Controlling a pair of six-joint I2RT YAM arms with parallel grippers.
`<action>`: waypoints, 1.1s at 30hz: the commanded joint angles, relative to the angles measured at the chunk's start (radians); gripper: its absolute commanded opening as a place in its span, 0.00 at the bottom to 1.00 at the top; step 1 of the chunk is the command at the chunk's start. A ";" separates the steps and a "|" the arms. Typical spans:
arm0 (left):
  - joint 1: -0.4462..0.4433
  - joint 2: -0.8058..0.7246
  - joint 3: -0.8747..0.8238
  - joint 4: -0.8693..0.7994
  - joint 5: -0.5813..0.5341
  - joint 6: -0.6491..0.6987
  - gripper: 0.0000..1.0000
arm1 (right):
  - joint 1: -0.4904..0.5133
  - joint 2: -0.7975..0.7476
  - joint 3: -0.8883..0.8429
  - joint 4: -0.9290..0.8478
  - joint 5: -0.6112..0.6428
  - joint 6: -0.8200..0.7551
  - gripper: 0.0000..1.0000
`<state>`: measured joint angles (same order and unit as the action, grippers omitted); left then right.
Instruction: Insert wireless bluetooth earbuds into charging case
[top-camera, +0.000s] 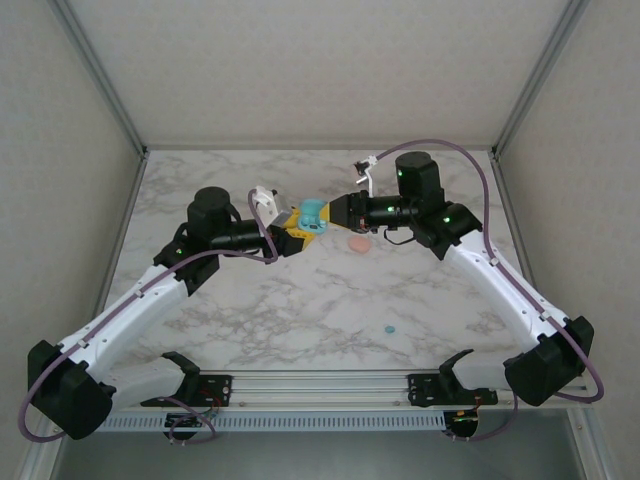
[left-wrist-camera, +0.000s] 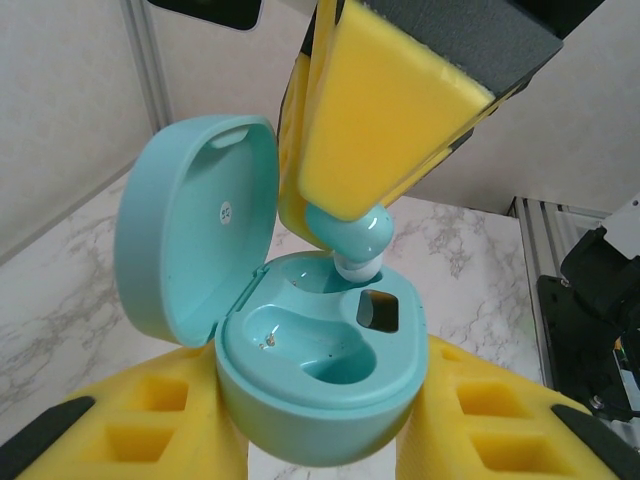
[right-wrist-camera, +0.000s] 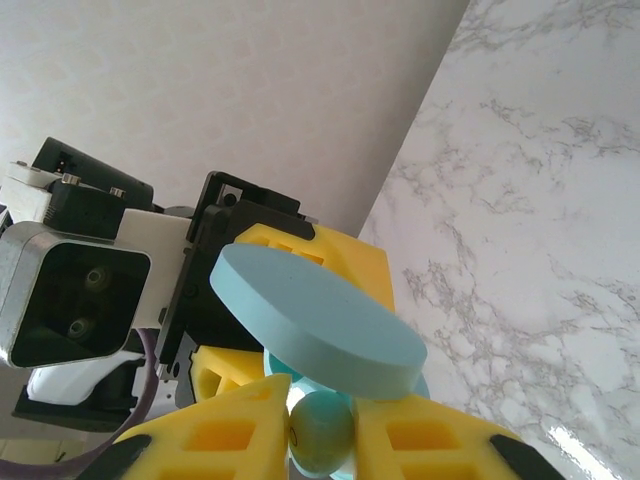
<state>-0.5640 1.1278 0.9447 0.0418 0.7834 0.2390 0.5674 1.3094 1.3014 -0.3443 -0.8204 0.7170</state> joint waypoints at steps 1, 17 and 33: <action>-0.017 -0.005 0.032 0.053 0.030 -0.015 0.22 | 0.010 0.004 0.019 0.008 0.044 -0.015 0.21; -0.020 -0.003 0.031 0.069 0.006 -0.027 0.21 | 0.046 -0.028 0.025 -0.042 0.159 -0.069 0.27; -0.021 -0.008 0.029 0.075 -0.022 -0.029 0.21 | 0.051 -0.044 0.088 -0.171 0.252 -0.132 0.34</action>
<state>-0.5743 1.1286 0.9447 0.0650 0.7567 0.2203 0.6132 1.2881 1.3571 -0.4702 -0.6117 0.6174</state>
